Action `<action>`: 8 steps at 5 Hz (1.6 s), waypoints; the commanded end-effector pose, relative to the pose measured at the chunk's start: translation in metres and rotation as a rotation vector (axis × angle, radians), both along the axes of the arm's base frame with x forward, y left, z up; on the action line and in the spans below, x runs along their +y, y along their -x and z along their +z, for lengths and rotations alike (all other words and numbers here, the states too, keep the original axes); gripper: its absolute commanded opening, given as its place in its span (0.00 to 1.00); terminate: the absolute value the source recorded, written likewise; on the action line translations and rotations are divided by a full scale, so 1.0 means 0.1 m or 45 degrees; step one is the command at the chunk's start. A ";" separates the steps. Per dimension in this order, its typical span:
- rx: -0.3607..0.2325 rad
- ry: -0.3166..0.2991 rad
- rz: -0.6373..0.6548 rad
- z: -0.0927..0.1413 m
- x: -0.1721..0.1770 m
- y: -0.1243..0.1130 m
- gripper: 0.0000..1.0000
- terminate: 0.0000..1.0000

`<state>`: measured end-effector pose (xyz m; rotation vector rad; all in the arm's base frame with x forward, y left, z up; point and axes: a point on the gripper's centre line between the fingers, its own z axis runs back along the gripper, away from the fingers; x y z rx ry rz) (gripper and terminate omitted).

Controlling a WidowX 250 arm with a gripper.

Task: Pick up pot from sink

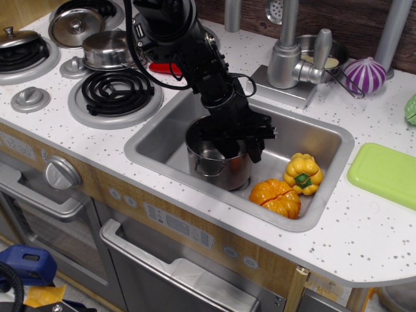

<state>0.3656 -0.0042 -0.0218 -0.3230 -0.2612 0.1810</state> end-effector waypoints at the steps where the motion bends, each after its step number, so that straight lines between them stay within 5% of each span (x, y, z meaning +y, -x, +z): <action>1: -0.037 0.028 0.016 0.12 0.08 -0.07 0.00 0.00; 3: -0.016 -0.198 -0.045 0.35 0.01 -0.09 0.00 0.00; 4: 0.035 -0.236 -0.110 0.46 0.04 -0.15 0.00 0.00; 5: -0.003 -0.352 -0.180 0.51 0.08 -0.16 0.00 0.00; 8: 0.035 -0.661 -0.262 1.12 0.16 -0.09 0.00 0.00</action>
